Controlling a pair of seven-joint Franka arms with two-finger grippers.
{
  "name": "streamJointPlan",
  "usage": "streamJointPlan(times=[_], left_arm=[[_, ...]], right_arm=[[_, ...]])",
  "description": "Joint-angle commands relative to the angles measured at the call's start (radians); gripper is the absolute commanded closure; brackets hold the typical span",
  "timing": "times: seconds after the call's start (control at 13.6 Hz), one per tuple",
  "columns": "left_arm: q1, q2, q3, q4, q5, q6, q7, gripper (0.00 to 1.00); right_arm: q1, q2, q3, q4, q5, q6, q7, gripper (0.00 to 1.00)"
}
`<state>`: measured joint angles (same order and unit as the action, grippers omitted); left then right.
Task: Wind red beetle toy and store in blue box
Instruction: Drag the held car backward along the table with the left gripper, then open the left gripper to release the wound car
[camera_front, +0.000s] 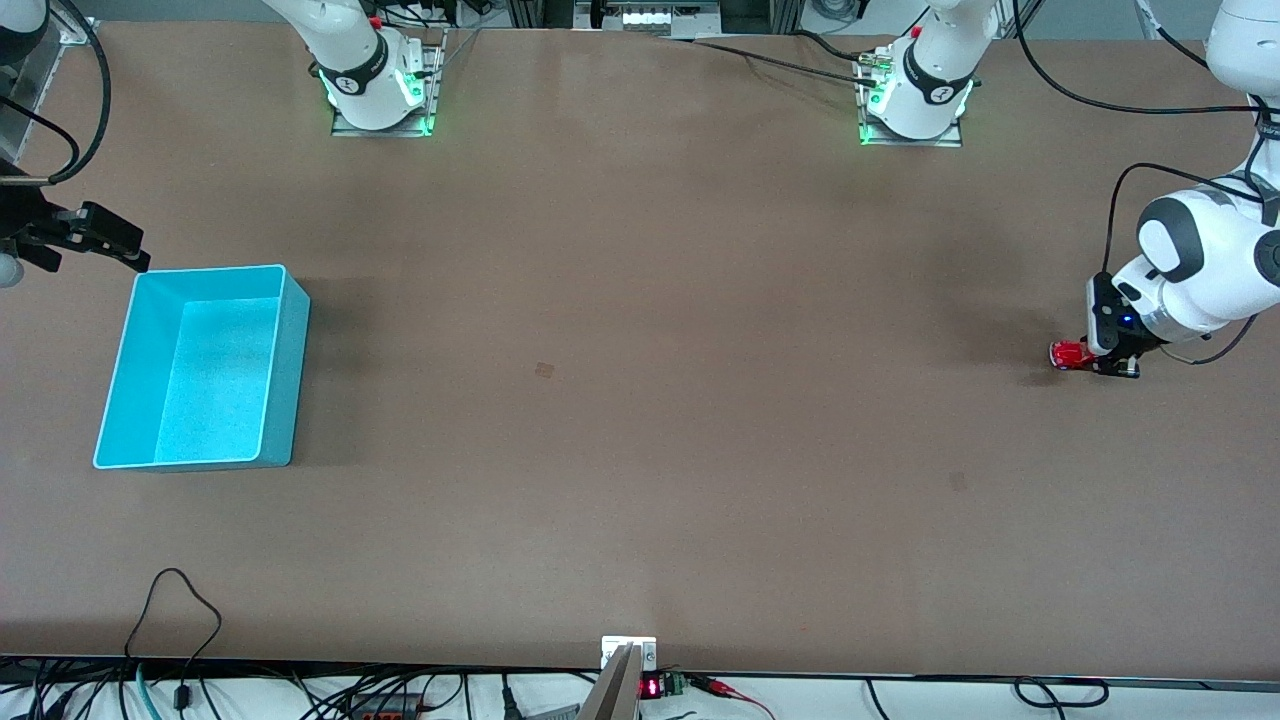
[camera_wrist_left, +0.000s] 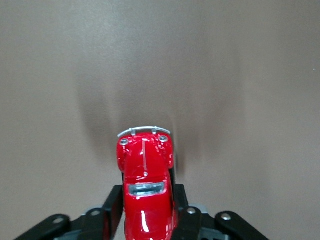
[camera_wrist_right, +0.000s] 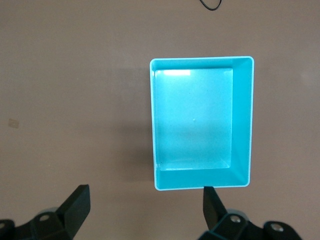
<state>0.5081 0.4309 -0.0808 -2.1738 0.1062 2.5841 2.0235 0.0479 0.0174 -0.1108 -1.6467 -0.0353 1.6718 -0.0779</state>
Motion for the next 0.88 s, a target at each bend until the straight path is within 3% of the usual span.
streamJointPlan(times=[0.0,0.29,0.81], left_arm=[[0.018,0.031,-0.014,0.083,0.003,-0.098,0.027,0.00],[0.015,0.006,-0.050,0.183,0.001,-0.306,0.014,0.00],[0.018,-0.081,-0.059,0.178,0.001,-0.444,-0.120,0.00]], right_arm=[[-0.005,-0.010,0.003,-0.002,0.015,-0.010,0.010,0.00],[-0.005,-0.008,0.003,-0.002,0.017,-0.009,0.010,0.00],[-0.005,-0.008,0.003,-0.002,0.017,-0.009,0.010,0.00]])
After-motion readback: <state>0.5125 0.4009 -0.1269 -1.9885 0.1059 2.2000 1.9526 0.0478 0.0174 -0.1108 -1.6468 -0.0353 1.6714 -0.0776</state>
